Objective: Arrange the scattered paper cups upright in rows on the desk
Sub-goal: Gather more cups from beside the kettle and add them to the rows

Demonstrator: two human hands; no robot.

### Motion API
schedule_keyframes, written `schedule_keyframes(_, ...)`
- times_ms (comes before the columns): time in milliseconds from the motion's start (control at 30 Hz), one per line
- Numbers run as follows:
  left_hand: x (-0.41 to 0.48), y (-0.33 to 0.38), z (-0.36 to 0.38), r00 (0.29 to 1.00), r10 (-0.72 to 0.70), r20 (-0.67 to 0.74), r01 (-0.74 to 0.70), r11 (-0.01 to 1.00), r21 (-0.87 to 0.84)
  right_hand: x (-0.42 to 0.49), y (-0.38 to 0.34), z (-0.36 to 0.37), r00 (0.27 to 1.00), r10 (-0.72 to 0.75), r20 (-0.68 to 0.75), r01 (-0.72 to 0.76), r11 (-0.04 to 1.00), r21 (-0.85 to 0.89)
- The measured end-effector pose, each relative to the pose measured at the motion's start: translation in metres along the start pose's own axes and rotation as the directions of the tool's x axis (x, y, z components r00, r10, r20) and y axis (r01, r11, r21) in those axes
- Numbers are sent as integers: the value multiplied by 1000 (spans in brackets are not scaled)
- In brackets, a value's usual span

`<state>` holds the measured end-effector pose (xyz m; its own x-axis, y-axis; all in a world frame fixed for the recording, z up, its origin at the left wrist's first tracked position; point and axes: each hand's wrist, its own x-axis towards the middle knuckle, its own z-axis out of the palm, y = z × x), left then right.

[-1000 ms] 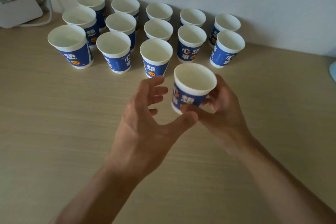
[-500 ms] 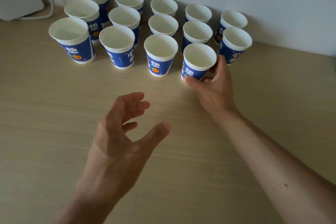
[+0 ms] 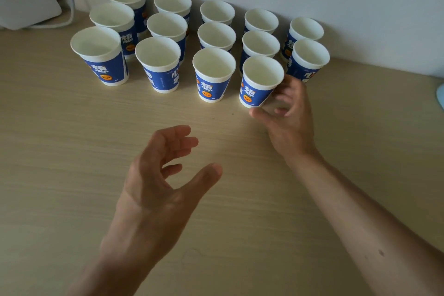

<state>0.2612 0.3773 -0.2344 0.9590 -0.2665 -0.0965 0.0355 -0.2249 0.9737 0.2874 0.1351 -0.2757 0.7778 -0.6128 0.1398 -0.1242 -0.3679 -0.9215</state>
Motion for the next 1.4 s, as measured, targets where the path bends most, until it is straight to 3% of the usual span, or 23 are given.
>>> schedule_keyframes(133, -14, 21, -7, 999, -43, 18, 42, 999, 14, -45, -6, -24, 993, 112, -42, -110, 993, 33)
schedule_keyframes(300, -38, 77, -34, 994, -105, 34, 102, 993, 63, -113, -67, -72, 965, 261, -2, -260, 964, 51)
schedule_keyframes(667, -122, 202, -46, 993, -82, 80, 82, 997, 0, -189, -218, -156, 926, 375, -47, -348, 893, 286)
schedule_keyframes(967, -205, 256, 37, 994, -19, 111, 25, 999, -48, -224, -229, -254, 924, 379, -58, -331, 866, 374)
schedule_keyframes(1400, -333, 303, 248, 950, 59, 307, -52, 998, -32, -280, -161, -484, 880, 414, -231, -278, 845, 457)
